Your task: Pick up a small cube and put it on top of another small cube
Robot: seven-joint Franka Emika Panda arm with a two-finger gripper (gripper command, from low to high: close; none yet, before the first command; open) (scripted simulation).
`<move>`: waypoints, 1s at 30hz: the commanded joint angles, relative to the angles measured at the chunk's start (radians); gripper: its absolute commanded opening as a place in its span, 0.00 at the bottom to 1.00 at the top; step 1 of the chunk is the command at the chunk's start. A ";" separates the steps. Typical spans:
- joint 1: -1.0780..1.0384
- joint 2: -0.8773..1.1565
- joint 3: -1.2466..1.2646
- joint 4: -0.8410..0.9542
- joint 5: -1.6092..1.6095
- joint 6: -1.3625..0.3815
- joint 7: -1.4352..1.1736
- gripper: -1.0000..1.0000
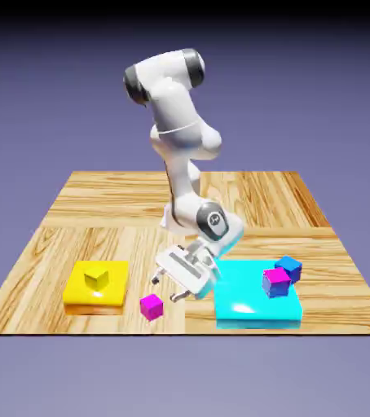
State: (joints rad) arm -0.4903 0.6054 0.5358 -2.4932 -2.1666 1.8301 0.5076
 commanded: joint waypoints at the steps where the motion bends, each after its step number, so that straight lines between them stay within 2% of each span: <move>1: -0.002 0.036 -0.026 0.029 -0.034 -0.001 0.001 0.50; 2: -0.002 0.041 -0.029 0.033 -0.039 -0.001 0.001 0.50; 3: -0.002 0.041 -0.029 0.033 -0.039 -0.001 0.001 0.00; 8: 0.006 -0.103 0.073 -0.082 0.098 0.003 -0.004 0.00; 30: 0.505 0.156 0.007 0.706 0.843 -0.506 -0.005 0.00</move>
State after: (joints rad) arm 0.0142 0.7618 0.5427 -1.7874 -1.3216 1.3243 0.5029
